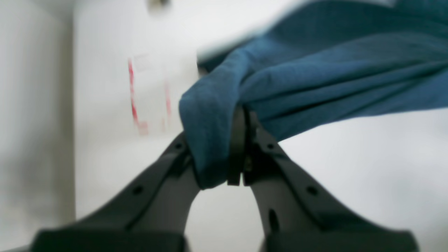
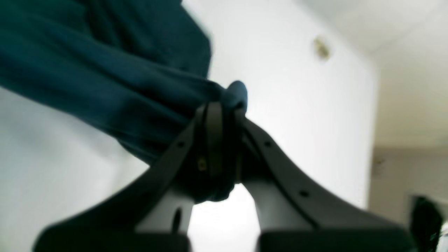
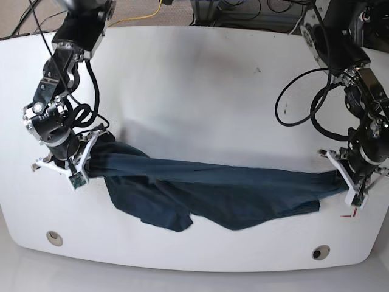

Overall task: Layout the t-shirt on the table in an organized manner, then fold the t-shirt properly
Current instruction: 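Lift the shirt with both grippers and drag it flat across the table, then lay the held shirt edge down and open both grippers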

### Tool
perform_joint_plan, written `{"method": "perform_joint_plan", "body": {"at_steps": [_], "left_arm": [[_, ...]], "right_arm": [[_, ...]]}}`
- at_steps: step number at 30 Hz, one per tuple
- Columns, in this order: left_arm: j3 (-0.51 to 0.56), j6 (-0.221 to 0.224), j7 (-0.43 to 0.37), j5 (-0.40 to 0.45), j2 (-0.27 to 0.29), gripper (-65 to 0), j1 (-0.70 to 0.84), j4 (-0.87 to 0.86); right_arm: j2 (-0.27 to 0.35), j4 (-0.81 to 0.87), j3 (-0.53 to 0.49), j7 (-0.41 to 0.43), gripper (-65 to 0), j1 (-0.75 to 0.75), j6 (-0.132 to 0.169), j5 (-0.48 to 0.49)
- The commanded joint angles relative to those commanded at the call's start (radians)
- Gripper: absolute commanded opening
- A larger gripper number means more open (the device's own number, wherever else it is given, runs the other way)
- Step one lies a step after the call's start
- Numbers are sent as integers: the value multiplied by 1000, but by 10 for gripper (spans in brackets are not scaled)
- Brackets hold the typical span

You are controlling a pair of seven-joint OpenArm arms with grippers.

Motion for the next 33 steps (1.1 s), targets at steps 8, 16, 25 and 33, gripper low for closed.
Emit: {"method": "perform_joint_plan", "body": {"at_steps": [8, 16, 25, 33], "left_arm": [[-44, -46, 0, 0, -84, -633, 233, 0], [-75, -51, 0, 2, -152, -633, 404, 0], [-91, -52, 0, 3, -157, -632, 497, 0], [-91, -48, 0, 8, -157, -628, 508, -6]], "right_arm": [[-38, 0, 40, 0, -648, -172, 0, 0], [-64, 0, 38, 0, -648, -293, 0, 0], [-103, -2, 34, 49, -648, -405, 0, -2], [-114, -3, 34, 57, -648, -442, 0, -2]]}}
